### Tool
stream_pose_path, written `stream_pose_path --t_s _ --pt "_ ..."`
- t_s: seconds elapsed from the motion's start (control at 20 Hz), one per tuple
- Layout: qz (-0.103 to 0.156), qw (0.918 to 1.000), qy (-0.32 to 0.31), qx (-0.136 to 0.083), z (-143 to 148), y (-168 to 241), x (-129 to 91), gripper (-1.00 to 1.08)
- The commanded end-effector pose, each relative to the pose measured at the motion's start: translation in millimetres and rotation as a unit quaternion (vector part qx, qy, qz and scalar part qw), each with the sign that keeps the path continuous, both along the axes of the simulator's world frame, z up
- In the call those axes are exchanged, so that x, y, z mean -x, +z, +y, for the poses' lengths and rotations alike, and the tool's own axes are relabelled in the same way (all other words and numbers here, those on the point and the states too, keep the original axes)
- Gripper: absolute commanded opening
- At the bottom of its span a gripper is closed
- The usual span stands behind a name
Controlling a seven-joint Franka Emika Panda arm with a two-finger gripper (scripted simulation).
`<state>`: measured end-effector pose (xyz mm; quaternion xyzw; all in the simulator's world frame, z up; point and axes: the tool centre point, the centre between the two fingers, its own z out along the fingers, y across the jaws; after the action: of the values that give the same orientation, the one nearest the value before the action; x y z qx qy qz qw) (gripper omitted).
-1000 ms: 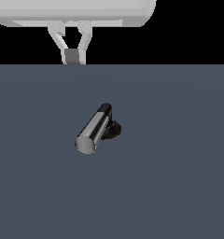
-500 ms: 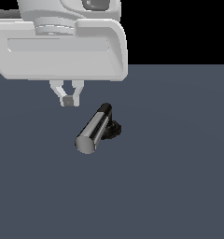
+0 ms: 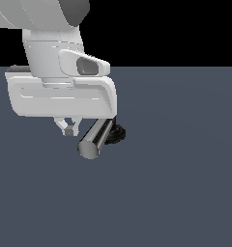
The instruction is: Turn on the faucet by rotating a designated handle.
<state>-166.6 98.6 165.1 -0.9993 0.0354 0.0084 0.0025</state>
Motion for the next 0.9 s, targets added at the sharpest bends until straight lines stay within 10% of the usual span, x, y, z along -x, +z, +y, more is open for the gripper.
stream_pose_path --t_s 0.0,0.85 --pt "-0.002 1.0000 -0.002 0.000 5 -15 -6 -1.00" --pt "-0.008 0.9999 -0.010 0.002 20 -64 -29 -1.00"
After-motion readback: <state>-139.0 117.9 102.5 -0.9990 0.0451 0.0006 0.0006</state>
